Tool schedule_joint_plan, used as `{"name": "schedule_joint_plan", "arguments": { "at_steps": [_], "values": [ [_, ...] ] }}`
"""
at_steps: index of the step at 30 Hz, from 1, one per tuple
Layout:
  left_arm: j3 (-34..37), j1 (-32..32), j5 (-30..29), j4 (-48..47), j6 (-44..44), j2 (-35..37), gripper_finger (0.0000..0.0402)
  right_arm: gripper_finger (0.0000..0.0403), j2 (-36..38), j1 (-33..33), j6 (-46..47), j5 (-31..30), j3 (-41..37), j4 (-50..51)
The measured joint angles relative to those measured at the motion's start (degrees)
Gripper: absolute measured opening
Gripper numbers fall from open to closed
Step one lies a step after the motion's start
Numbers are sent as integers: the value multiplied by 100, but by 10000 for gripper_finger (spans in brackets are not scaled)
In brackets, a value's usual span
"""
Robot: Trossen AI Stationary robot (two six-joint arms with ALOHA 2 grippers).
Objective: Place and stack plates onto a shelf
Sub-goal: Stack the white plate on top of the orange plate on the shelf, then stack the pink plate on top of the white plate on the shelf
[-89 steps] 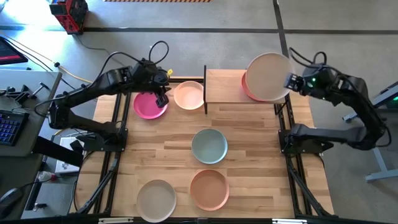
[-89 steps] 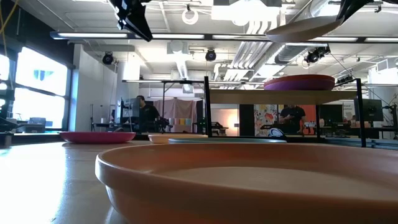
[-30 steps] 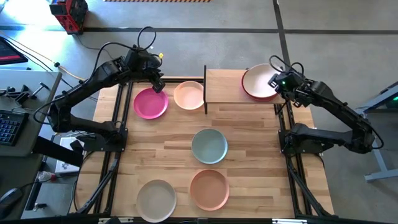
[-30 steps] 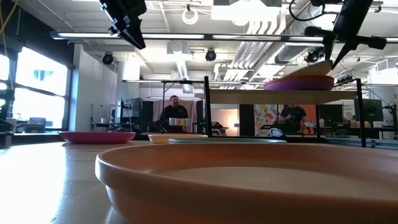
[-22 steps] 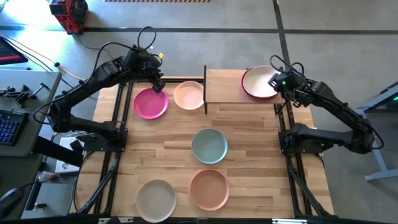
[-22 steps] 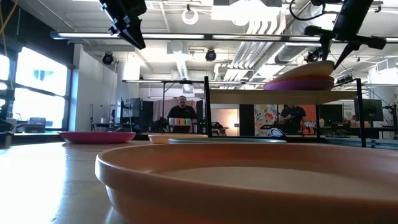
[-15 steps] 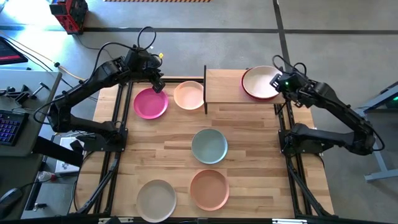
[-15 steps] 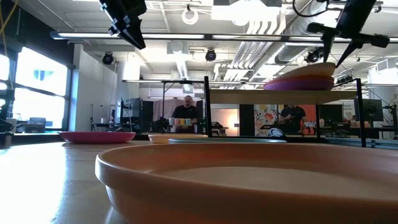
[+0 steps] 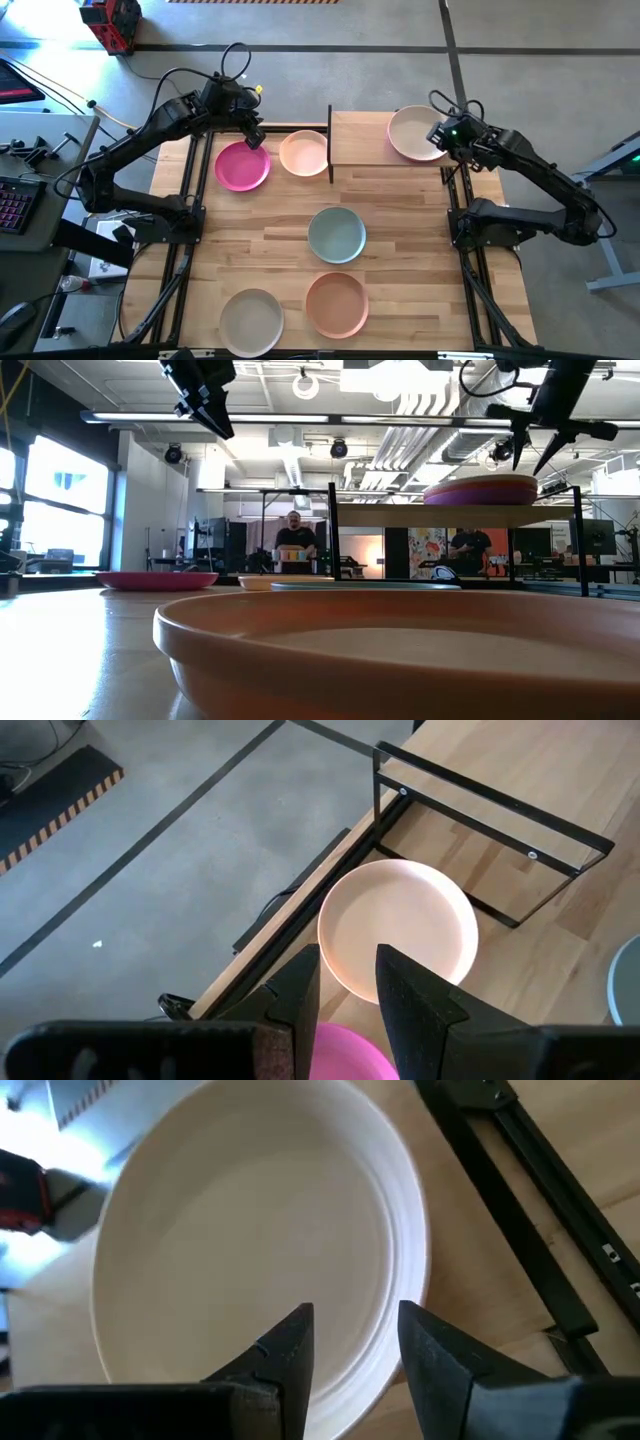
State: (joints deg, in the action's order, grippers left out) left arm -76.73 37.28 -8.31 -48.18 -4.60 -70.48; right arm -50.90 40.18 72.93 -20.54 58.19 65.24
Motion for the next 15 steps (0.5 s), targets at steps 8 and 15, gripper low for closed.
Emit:
{"name": "schedule_joint_plan", "arguments": {
  "at_steps": [8, 15],
  "values": [
    [2, 61, 4, -453, 3, 0, 90, 124, 162, -1, -149, 202, 0, -109],
    [4, 177, 45, -1339, 322, -20, 90, 124, 212, -187, -968, 677, 0, -1433]
  ]
}}
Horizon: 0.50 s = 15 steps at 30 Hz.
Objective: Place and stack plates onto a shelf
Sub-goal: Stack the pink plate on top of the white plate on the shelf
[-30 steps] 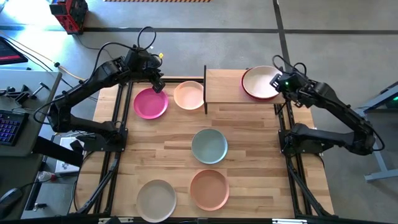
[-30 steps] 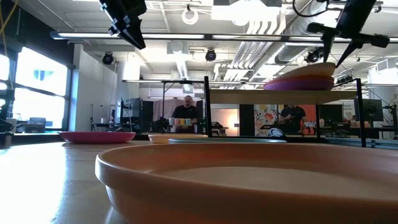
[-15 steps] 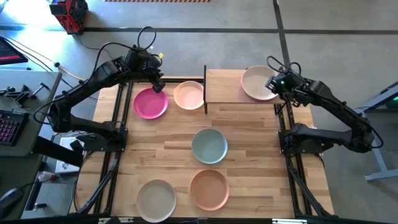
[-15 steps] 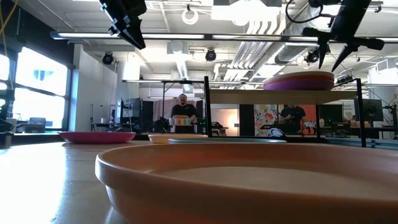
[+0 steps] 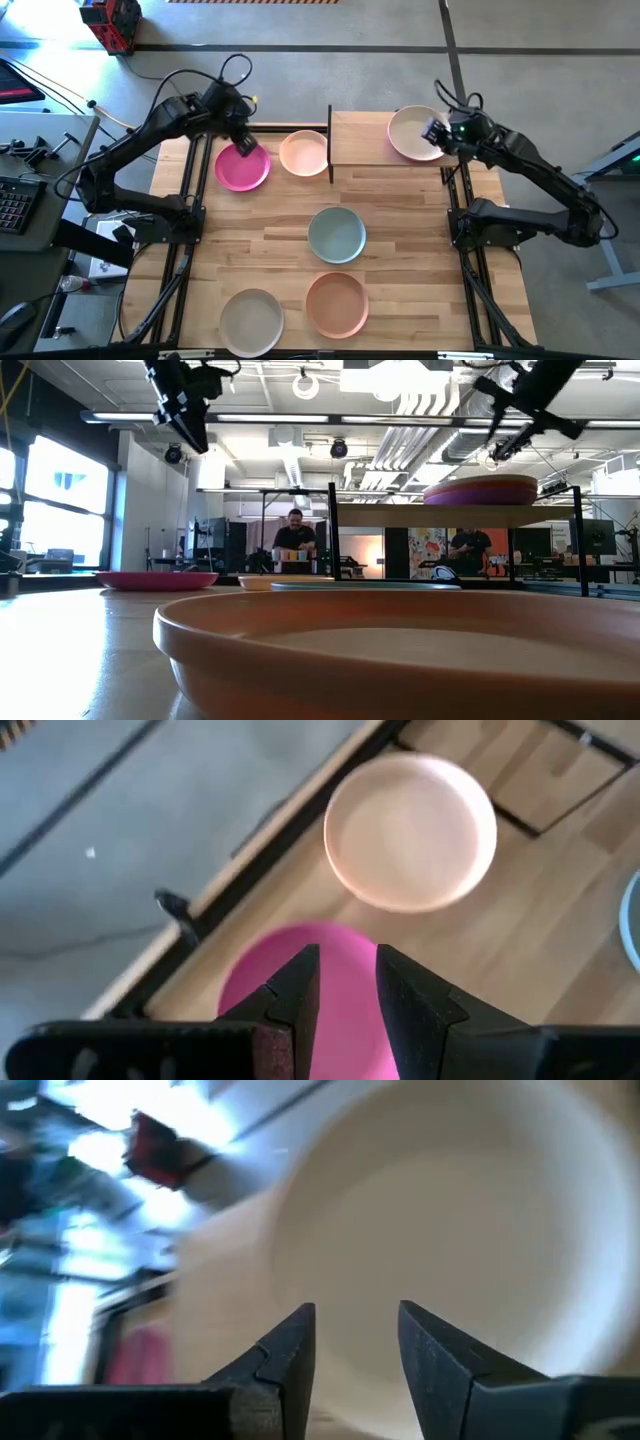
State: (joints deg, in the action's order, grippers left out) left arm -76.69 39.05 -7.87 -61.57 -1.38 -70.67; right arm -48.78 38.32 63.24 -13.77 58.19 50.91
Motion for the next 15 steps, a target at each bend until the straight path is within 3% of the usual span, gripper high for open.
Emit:
{"name": "schedule_joint_plan", "arguments": {
  "at_steps": [4, 9, 15],
  "values": [
    [67, -2, 35, -218, 113, -63, 90, 124, -43, -102, -535, 431, 0, -900],
    [754, -2, 354, -83, 352, -74, 90, 124, -47, -243, -1057, 876, 0, -1821],
    [1491, -2, 369, 204, 703, -72, 90, 124, -49, -318, -1250, 932, 2, -2029]
  ]
}}
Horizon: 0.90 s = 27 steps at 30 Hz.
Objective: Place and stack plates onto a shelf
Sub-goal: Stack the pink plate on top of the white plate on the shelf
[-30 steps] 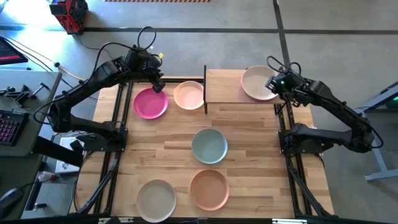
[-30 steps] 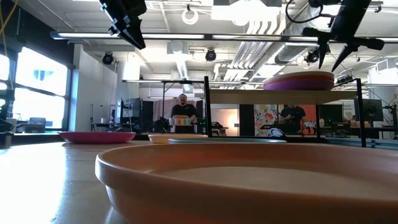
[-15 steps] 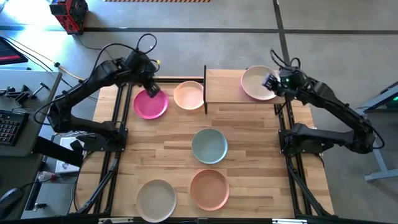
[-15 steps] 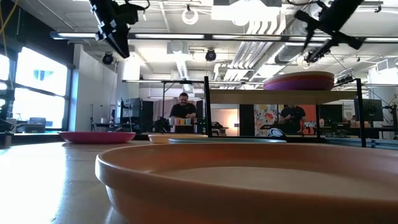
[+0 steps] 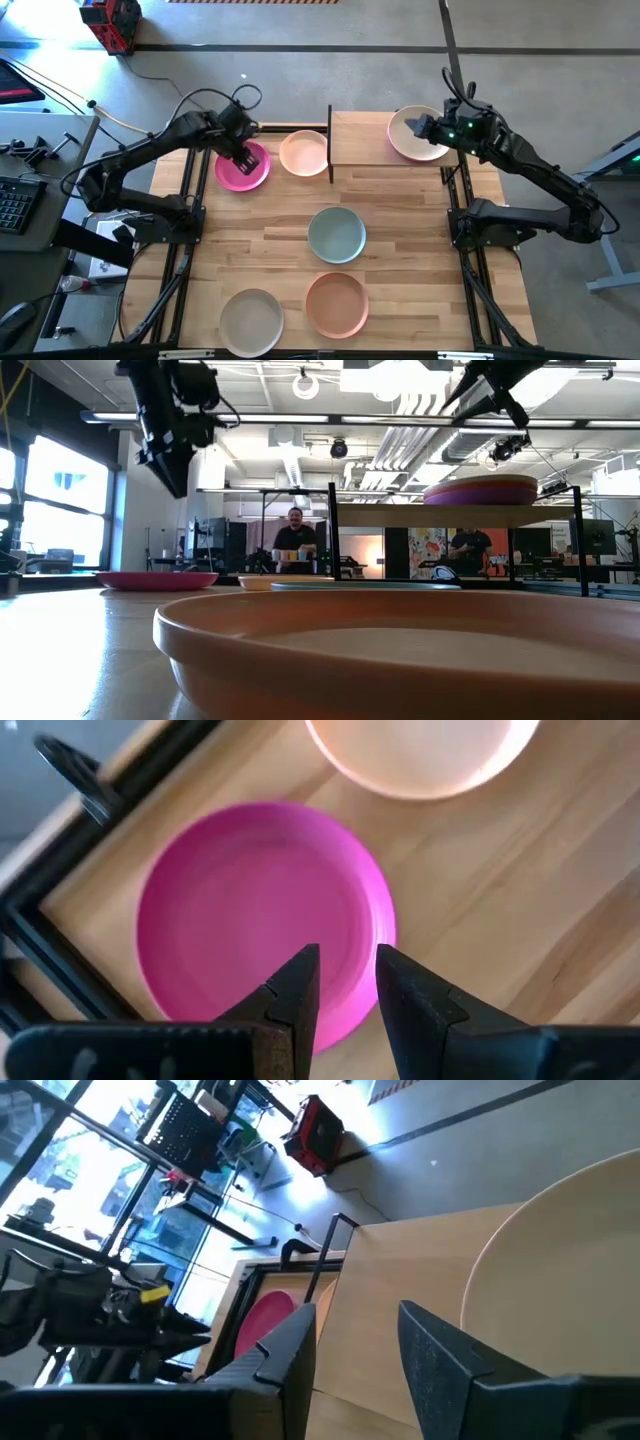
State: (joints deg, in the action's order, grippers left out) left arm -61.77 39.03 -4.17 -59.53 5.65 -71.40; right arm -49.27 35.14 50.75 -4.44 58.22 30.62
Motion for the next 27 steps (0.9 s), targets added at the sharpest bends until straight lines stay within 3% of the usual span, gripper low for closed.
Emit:
{"name": "schedule_joint_plan", "arguments": {
  "at_steps": [17, 27],
  "values": [
    [1750, -222, 246, 987, -319, 0, 90, 124, -393, 11, 19, -5, 0, -3],
    [2058, -515, 249, 1302, -380, 1, 90, 124, -656, 11, 21, 2, 0, 0]
  ]
}}
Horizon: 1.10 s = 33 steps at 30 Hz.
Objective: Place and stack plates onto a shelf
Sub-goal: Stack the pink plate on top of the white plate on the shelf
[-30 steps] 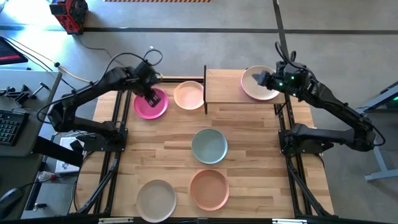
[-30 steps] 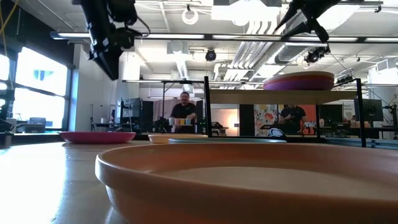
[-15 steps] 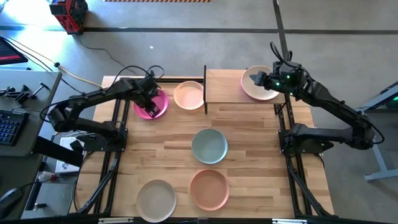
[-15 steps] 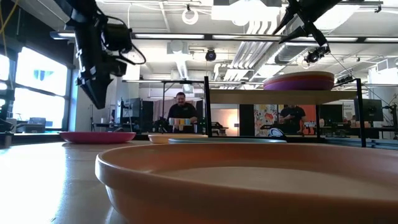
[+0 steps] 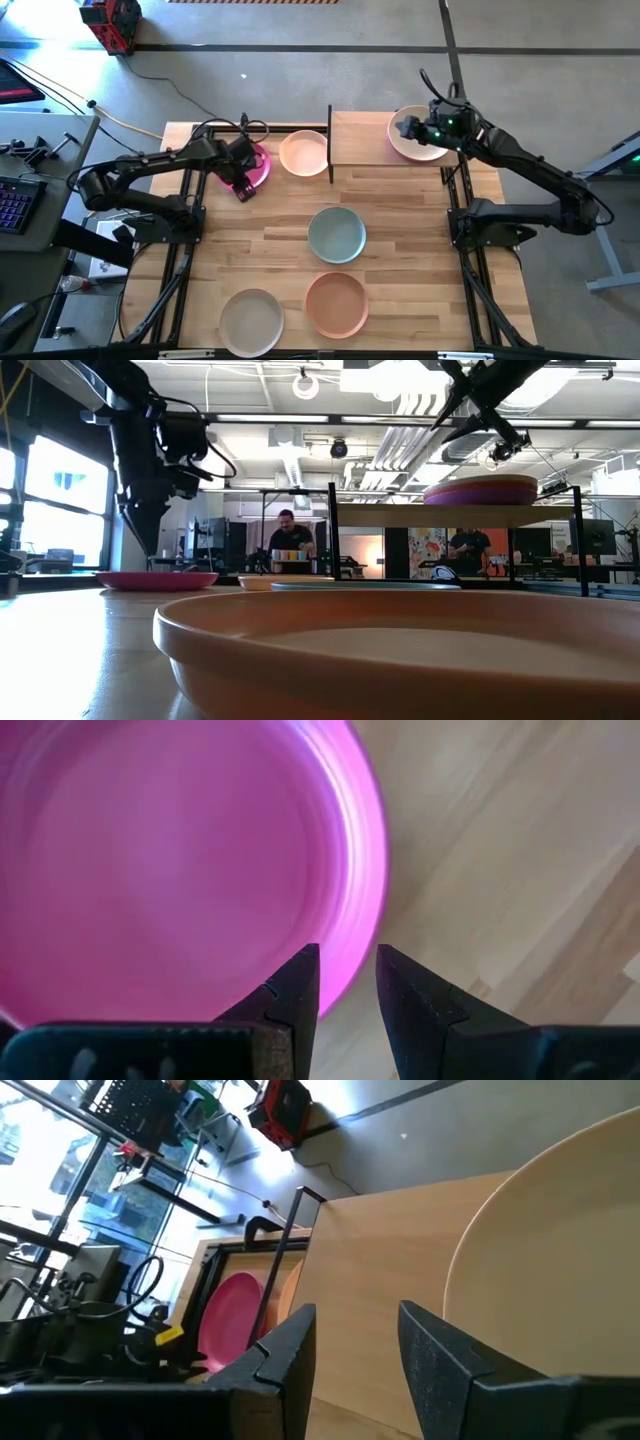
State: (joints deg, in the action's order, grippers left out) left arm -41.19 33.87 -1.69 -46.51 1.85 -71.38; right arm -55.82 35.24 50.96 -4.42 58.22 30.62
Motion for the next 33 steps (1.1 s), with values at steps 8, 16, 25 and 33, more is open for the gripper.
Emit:
{"name": "schedule_joint_plan", "arguments": {
  "at_steps": [8, 16, 25, 33],
  "values": [
    [0, -196, 33, 265, 4, -254, 90, 124, -10, 0, 0, 47, 0, -3],
    [0, -250, 115, 486, 243, -755, 90, 124, -10, 0, -2, 56, 0, -1],
    [0, -250, -105, 696, 273, -1226, 90, 124, -10, 0, -2, 168, 0, -1],
    [-4, -248, -541, 748, 315, -1482, 90, 124, -10, 0, -2, 168, 0, -1]
  ]
}}
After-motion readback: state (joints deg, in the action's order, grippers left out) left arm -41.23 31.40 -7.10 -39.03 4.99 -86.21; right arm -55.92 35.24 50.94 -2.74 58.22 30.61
